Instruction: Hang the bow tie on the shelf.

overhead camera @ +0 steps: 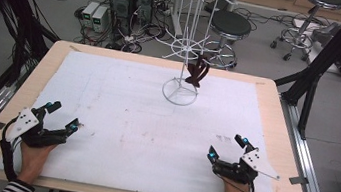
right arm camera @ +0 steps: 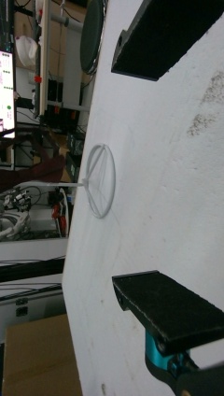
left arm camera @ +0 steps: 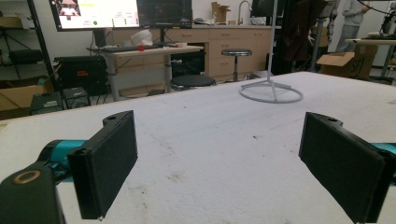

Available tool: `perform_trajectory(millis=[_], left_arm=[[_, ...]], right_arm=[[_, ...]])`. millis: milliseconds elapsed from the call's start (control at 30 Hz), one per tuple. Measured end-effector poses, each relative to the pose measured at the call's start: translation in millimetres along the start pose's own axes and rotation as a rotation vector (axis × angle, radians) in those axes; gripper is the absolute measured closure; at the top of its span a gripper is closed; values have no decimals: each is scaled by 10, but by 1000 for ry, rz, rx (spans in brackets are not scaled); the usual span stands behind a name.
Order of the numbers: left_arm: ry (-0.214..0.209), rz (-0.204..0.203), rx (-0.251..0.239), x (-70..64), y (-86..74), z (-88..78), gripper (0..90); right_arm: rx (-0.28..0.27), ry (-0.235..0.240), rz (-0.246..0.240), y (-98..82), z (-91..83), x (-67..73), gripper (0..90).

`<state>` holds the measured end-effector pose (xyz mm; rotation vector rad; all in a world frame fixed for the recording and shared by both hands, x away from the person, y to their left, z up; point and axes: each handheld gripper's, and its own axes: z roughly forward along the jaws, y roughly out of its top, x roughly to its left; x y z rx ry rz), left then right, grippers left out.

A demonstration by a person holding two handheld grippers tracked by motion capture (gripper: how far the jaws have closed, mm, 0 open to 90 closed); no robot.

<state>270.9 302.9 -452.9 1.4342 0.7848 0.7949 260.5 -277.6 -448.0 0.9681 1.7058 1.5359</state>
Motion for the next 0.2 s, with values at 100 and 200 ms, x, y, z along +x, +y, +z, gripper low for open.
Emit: perform_trajectory(millis=[100,200], left_arm=[[1,0,0,-2,0,2,119],[2,1,0,-1,0,0,118]], right_arm=[[-21,-1,-19,16,-6,15,8],[-1,3,-7,-2,13,-2,7]])
